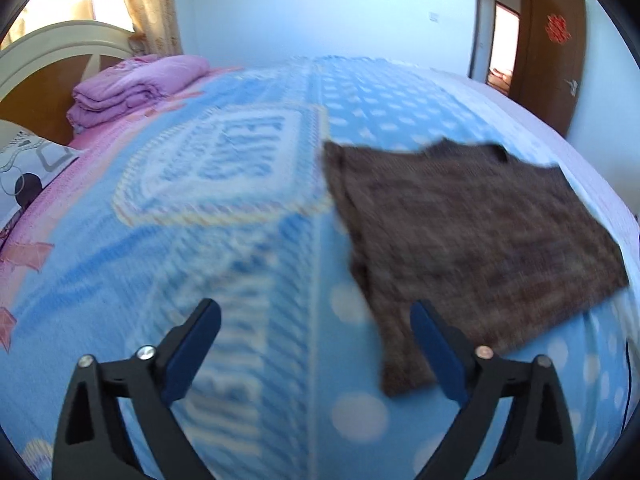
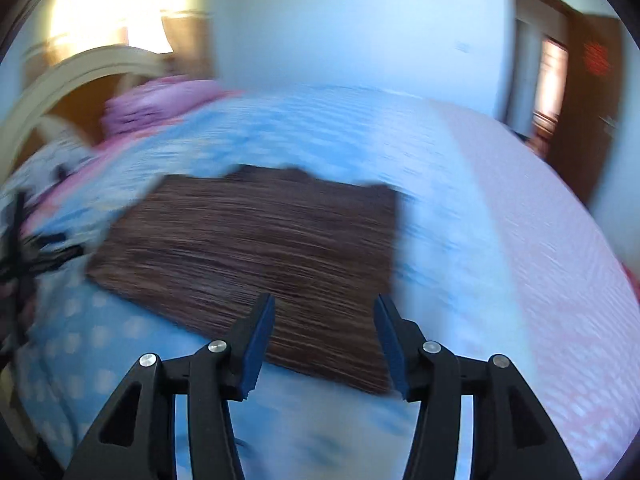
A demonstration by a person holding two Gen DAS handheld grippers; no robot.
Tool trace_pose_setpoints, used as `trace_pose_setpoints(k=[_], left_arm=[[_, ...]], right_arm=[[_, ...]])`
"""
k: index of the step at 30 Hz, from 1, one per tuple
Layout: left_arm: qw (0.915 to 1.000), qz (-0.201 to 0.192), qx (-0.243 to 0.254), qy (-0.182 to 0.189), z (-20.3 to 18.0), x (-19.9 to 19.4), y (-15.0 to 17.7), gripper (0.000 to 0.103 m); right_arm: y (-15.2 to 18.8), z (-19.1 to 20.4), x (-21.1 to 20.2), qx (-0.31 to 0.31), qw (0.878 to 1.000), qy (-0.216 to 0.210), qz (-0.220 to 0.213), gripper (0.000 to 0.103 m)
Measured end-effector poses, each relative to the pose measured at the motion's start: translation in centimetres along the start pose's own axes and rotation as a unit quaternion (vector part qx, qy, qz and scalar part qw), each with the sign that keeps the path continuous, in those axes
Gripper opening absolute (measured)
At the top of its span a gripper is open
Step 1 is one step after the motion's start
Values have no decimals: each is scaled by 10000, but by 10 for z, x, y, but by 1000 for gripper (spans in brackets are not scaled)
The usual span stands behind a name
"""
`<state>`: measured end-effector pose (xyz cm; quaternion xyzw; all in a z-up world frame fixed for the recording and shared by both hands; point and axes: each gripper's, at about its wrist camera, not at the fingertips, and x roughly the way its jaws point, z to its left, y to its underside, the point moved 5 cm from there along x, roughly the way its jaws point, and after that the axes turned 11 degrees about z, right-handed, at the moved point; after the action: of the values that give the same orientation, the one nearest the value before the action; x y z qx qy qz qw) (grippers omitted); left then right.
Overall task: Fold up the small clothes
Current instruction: 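Open both tools and lift them off the folded sweater, then close the left tool on the sweater edge while the right tool grasps beside it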
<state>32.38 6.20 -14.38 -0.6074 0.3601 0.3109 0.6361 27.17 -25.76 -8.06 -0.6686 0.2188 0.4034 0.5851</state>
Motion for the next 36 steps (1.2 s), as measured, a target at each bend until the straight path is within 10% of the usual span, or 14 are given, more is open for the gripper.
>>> trace_pose_setpoints(k=[11, 26, 36], left_arm=[[9929, 224, -624, 984, 20, 47, -69, 99], [9932, 596, -71, 994, -14, 100, -101, 84], [9926, 492, 158, 1095, -22, 104, -105, 51]], right_arm=[[-12, 191, 81, -2169, 9758, -248, 121, 54], [-21, 219, 106, -2482, 9683, -202, 200, 54], [-31, 216, 119, -2396, 9704, 120, 272, 53]])
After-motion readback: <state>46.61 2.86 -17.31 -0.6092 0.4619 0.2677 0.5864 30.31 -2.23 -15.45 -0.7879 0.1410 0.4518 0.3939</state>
